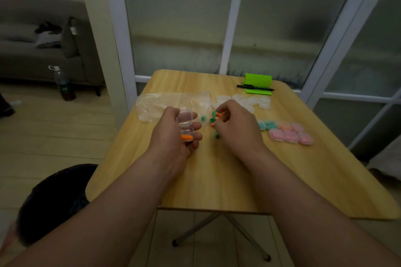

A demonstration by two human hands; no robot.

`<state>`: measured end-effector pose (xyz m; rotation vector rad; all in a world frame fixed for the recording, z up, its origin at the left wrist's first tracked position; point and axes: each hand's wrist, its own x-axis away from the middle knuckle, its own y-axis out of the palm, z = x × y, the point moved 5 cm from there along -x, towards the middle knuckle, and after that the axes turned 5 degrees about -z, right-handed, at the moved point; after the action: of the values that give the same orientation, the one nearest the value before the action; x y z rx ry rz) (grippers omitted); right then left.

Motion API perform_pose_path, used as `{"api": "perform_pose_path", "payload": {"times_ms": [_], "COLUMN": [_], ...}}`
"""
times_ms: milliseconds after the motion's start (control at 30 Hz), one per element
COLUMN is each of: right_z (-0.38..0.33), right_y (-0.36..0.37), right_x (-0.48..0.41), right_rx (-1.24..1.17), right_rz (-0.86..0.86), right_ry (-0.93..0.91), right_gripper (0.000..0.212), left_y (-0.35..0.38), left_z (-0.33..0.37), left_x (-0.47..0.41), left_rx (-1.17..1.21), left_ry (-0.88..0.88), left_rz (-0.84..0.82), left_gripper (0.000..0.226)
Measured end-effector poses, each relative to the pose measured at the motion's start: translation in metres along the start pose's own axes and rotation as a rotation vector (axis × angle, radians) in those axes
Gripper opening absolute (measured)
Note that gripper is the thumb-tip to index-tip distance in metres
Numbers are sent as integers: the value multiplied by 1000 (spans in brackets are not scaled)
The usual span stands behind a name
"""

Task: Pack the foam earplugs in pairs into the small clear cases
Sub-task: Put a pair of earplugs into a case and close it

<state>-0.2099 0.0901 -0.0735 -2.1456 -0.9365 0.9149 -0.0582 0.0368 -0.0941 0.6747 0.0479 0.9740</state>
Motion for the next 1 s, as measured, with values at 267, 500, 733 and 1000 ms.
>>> {"api": "perform_pose_path", "payload": {"times_ms": [267, 500, 733, 1000], "right_z": [-4, -12, -10, -13], "right_y": [-49, -44, -43, -43], "right_x": [18, 42, 52, 56], "right_rx": [-368, -244, -49, -76], "right_rz": [-22, -147, -150, -173], "right_ry": [-9, -123, -177, -180], "right_gripper": [4, 6, 5, 5], "left_y": [20, 42, 48, 45], "left_z": [-9, -24, -33, -31], "left_x": [8, 13, 18, 21], "left_rx": [-12, 17, 2, -21], "left_ry": [-87, -123, -134, -129], "left_rz": [-47, -175, -220, -228], "left_gripper": [43, 49, 40, 46]}}
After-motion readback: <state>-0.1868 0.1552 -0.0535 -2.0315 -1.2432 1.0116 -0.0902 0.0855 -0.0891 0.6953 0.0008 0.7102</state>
